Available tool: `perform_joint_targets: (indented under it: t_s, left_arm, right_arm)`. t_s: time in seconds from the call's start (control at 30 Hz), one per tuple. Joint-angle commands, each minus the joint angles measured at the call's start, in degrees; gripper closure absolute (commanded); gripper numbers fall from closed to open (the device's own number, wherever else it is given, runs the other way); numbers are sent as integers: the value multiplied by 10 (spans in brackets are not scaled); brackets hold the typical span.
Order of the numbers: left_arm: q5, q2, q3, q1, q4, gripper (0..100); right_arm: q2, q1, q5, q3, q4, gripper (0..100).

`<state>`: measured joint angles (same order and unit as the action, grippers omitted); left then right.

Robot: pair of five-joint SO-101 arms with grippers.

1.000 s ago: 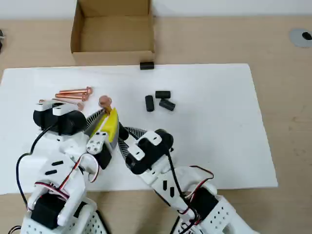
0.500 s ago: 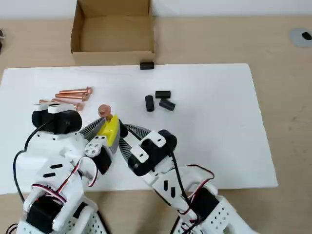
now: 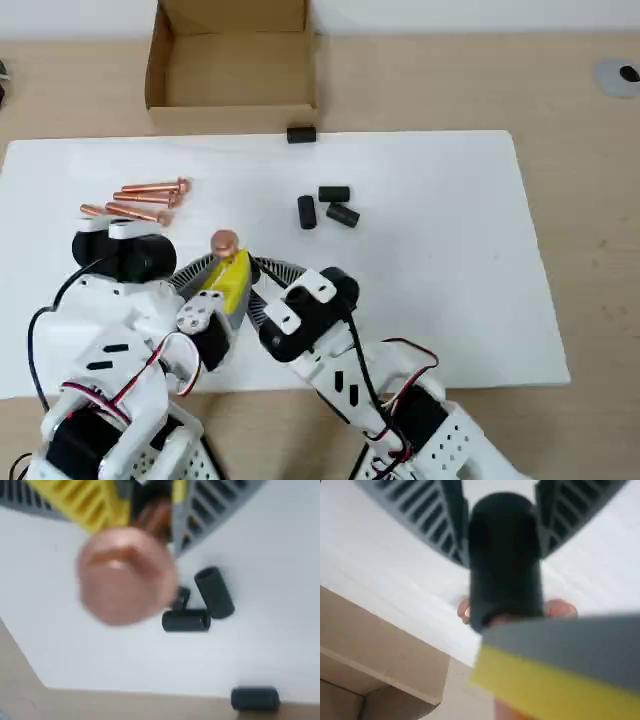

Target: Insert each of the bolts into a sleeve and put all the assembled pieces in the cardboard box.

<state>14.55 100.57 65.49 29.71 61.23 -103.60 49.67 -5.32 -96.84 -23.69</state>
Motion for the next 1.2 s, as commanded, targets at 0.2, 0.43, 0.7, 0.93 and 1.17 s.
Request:
perform_joint_targets:
  t_s: [0.2,0.43,0.7,0.93,1.17]
  left_arm:
    - [-3,-2,-18,54,62,889]
    - [-70,2,-18,29,91,889]
    - [-164,2,-59,-160,86,888]
    - [-168,2,-74,-277,44,888]
    - [-162,2,10,-384,-18,888]
  right_arm:
    - [-66,1,-5,19,13,988]
    - [-65,0,-4,19,13,988]
    - [-64,-52,-3,19,13,988]
    - [-62,-95,5,18,17,988]
    - [-60,-182,58,20,104,988]
